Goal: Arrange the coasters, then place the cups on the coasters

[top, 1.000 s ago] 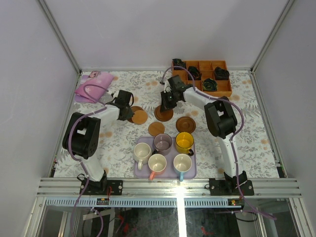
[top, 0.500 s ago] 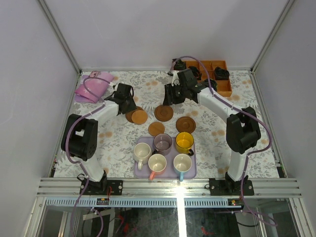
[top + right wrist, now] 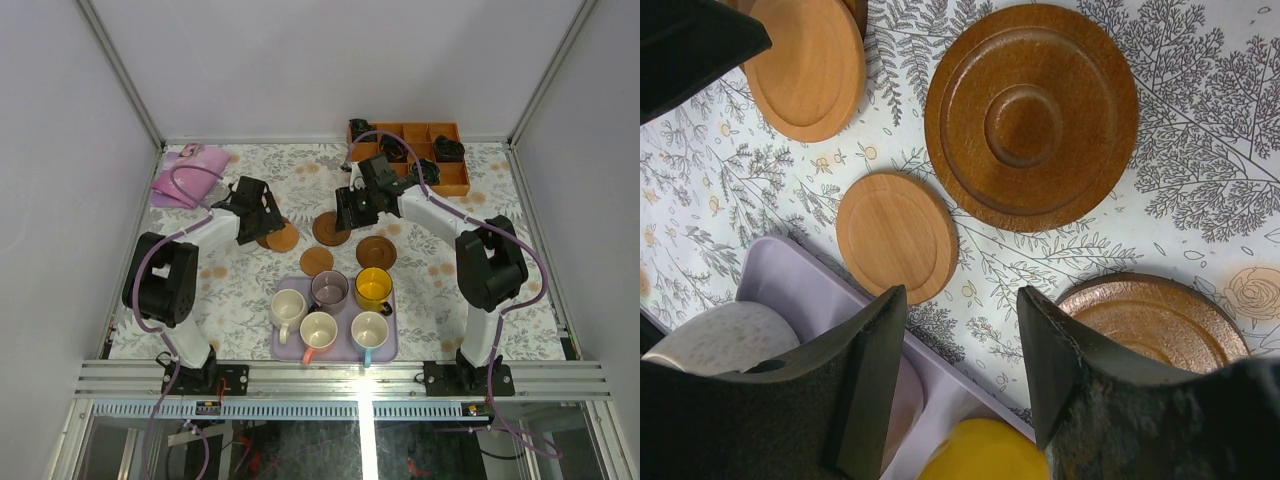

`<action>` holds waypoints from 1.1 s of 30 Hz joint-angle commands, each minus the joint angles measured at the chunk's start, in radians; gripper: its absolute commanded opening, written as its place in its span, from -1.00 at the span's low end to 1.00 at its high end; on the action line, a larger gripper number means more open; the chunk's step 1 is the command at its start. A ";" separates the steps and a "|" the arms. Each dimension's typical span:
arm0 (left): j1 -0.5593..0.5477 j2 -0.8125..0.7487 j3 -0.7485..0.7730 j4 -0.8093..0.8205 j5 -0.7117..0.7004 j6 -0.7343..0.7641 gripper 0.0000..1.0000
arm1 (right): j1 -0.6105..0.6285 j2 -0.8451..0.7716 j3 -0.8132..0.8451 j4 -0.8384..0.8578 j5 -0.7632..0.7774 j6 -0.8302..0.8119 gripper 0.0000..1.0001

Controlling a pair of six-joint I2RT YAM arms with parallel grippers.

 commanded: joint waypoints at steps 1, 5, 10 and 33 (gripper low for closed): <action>-0.002 0.023 0.001 0.016 0.038 -0.015 0.64 | 0.011 -0.050 -0.020 0.025 0.003 0.003 0.11; -0.002 0.044 0.009 0.027 0.053 -0.007 0.64 | 0.011 -0.058 -0.032 0.035 0.007 0.004 0.11; -0.001 0.073 0.023 0.033 0.068 -0.003 0.64 | 0.012 -0.058 -0.035 0.039 0.006 0.007 0.11; -0.036 -0.007 0.074 -0.018 0.004 -0.007 0.57 | 0.012 -0.047 -0.041 0.063 -0.020 0.018 0.12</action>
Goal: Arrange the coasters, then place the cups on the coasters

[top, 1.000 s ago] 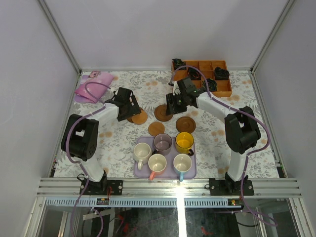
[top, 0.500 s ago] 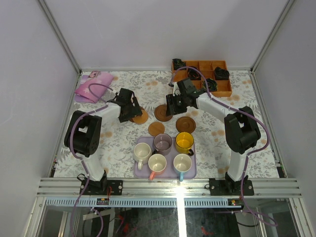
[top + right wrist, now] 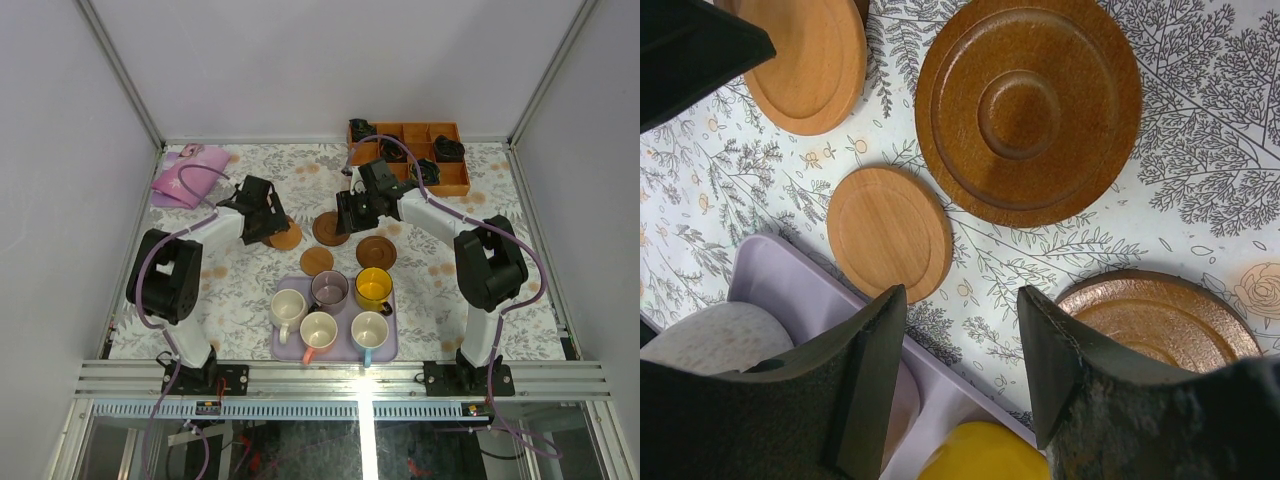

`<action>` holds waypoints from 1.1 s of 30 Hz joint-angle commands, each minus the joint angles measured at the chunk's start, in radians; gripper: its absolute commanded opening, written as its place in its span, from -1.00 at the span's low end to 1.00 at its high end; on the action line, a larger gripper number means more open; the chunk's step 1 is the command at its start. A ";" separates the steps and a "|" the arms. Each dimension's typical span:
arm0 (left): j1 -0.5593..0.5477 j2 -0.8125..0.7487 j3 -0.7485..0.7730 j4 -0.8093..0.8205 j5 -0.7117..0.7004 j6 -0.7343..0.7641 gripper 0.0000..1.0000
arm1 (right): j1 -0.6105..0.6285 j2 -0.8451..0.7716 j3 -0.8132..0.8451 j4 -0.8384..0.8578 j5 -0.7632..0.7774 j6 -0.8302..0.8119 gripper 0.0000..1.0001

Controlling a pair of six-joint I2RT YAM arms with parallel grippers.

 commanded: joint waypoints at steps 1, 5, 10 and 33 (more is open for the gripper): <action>-0.017 -0.039 0.062 0.000 -0.037 0.007 0.57 | 0.011 -0.045 0.004 0.028 -0.020 0.007 0.12; -0.016 0.011 0.090 0.024 -0.005 0.014 0.59 | 0.011 -0.045 0.006 0.027 -0.027 0.006 0.12; -0.016 0.067 0.106 0.031 -0.002 0.014 0.72 | 0.011 -0.054 -0.002 0.025 -0.019 0.000 0.12; -0.018 0.114 0.108 0.090 0.169 0.003 0.89 | 0.011 -0.054 -0.025 0.045 -0.023 0.006 0.12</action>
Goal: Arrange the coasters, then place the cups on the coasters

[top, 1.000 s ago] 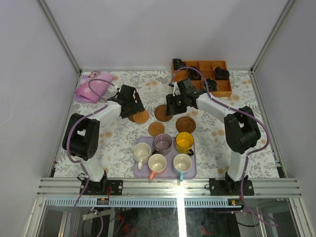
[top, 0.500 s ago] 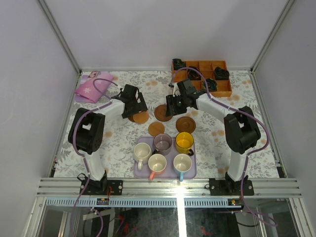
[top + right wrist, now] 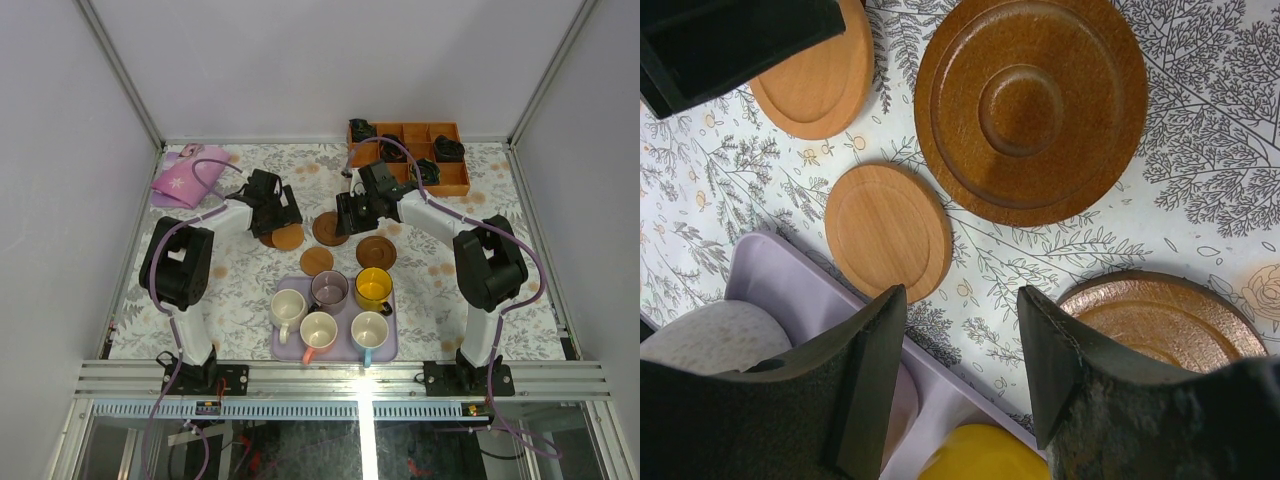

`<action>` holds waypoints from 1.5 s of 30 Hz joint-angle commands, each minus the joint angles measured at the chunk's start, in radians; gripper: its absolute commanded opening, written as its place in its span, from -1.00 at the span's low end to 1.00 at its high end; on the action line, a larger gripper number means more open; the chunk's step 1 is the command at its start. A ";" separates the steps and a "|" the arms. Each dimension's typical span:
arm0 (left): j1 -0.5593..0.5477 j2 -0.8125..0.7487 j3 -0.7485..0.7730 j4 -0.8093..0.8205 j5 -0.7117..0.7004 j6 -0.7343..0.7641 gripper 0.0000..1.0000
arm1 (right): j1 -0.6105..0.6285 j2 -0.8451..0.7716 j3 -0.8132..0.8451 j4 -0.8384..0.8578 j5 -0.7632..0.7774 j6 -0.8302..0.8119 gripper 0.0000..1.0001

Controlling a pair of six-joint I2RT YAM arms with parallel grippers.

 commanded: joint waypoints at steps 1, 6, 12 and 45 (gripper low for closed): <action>-0.004 0.004 0.006 0.035 0.078 -0.006 0.87 | 0.010 -0.052 -0.007 0.028 -0.017 0.009 0.12; -0.008 -0.004 0.021 0.055 0.126 -0.018 0.81 | 0.010 -0.050 -0.012 0.035 -0.022 0.010 0.12; -0.030 0.017 0.038 0.115 0.171 -0.038 0.79 | 0.010 -0.044 -0.017 0.040 -0.025 0.011 0.12; 0.007 -0.020 -0.046 -0.062 -0.282 -0.073 0.38 | 0.035 0.223 0.265 0.060 -0.222 -0.017 -1.00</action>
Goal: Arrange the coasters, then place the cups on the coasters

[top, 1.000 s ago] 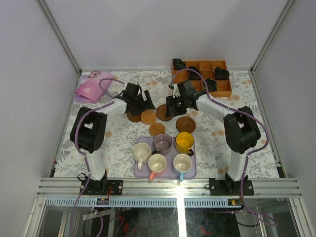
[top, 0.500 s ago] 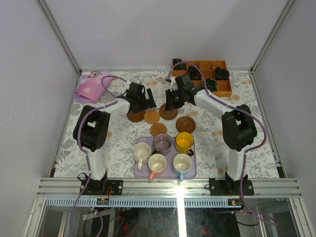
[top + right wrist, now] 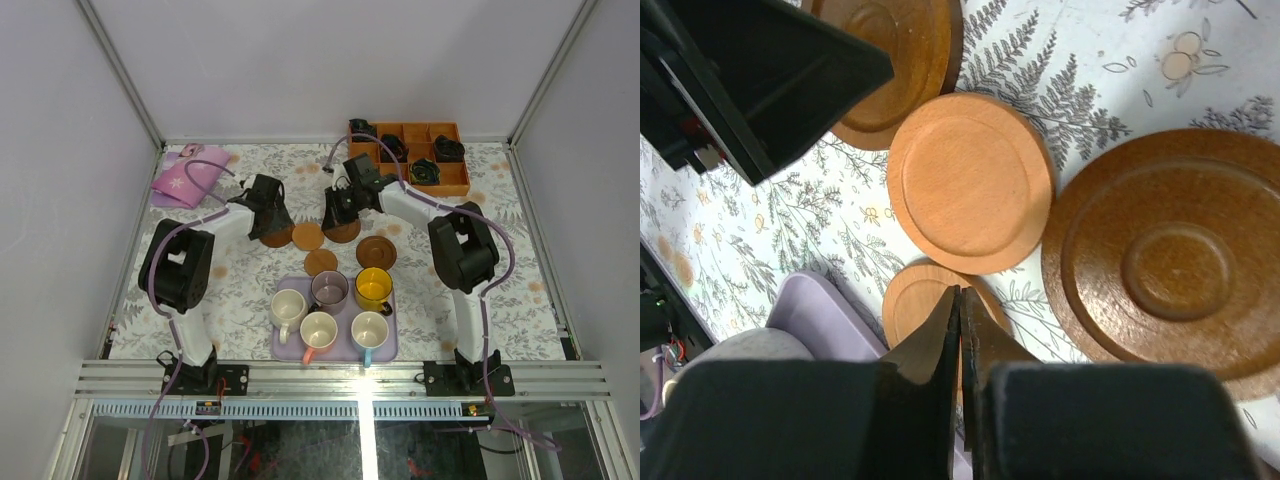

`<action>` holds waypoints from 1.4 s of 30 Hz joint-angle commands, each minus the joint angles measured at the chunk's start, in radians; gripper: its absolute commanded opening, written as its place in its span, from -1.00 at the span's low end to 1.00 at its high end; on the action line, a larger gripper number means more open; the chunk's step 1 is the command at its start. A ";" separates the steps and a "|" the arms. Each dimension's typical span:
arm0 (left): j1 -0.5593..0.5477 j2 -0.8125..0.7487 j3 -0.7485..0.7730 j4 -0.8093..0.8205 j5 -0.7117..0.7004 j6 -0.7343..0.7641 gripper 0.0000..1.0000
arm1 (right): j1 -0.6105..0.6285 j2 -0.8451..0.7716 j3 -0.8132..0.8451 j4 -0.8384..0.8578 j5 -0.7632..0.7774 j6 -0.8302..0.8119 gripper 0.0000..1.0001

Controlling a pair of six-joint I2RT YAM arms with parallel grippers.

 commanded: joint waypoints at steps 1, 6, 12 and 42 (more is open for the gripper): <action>0.040 0.006 -0.005 -0.046 -0.060 -0.036 0.37 | 0.027 0.029 0.078 0.026 -0.059 0.007 -1.00; 0.065 0.064 0.050 -0.112 -0.097 -0.034 0.36 | 0.038 0.079 0.112 0.022 -0.089 0.003 -1.00; 0.093 0.104 0.085 -0.136 -0.081 -0.017 0.38 | 0.050 0.152 0.156 -0.004 -0.113 -0.009 -0.99; 0.115 0.180 0.190 -0.146 -0.031 0.060 0.45 | 0.059 0.464 0.516 -0.044 0.036 0.037 -0.99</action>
